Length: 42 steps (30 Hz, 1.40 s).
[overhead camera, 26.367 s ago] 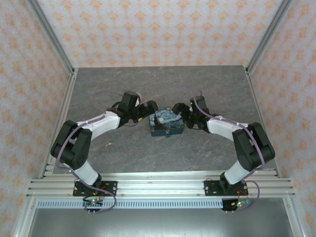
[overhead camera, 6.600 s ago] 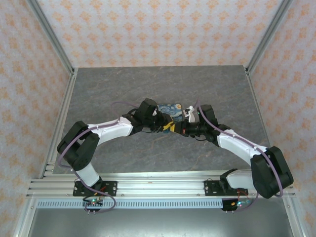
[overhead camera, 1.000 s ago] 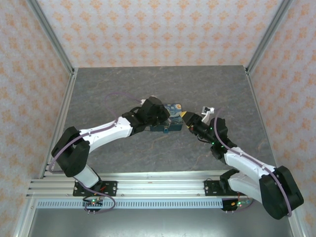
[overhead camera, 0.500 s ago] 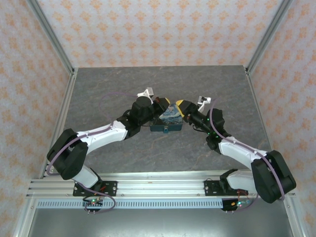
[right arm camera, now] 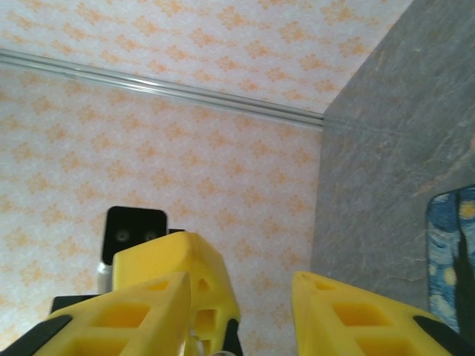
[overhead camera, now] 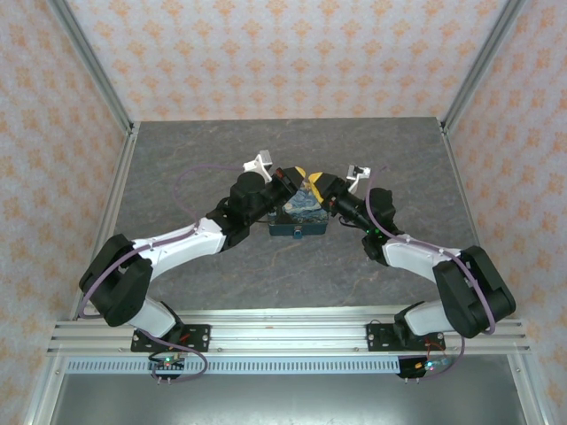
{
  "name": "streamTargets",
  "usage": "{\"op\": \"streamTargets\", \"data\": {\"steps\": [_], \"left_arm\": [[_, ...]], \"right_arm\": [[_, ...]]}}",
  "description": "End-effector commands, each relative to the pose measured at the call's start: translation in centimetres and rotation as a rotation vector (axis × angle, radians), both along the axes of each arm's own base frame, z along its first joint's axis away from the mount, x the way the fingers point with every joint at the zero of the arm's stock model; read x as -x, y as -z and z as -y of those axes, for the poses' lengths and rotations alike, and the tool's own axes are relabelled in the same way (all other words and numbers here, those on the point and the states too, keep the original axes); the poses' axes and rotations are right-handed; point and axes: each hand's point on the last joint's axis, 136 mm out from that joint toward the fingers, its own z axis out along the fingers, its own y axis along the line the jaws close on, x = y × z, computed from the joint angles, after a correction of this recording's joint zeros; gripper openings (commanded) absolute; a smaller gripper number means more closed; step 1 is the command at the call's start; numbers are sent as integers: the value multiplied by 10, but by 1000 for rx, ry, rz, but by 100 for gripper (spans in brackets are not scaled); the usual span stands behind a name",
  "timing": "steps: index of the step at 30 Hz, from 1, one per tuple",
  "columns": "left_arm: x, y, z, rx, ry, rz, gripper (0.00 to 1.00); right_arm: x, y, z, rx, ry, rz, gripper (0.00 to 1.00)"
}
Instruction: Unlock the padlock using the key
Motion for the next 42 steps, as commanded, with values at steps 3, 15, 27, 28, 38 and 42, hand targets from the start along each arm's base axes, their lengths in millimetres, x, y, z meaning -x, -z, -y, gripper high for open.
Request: {"op": "streamTargets", "data": {"steps": [3,15,27,28,38,42], "left_arm": [[-9,-7,-4,51,-39,22,0],[-16,1,1,70,-46,-9,0],[-18,-1,-1,75,-64,-7,0],[-18,-1,-1,74,-64,-8,0],[-20,2,-1,76,-71,-15,0],[-20,2,-1,73,-72,-15,0]], "right_arm": [[7,-27,-2,-53,-38,96,37],[11,-18,-5,-49,-59,86,29],[12,-4,-3,-37,-53,55,30],[12,-4,-3,-39,-53,56,30],[14,-7,-8,-45,-72,63,23],[15,-10,-12,-50,-84,70,23]]}}
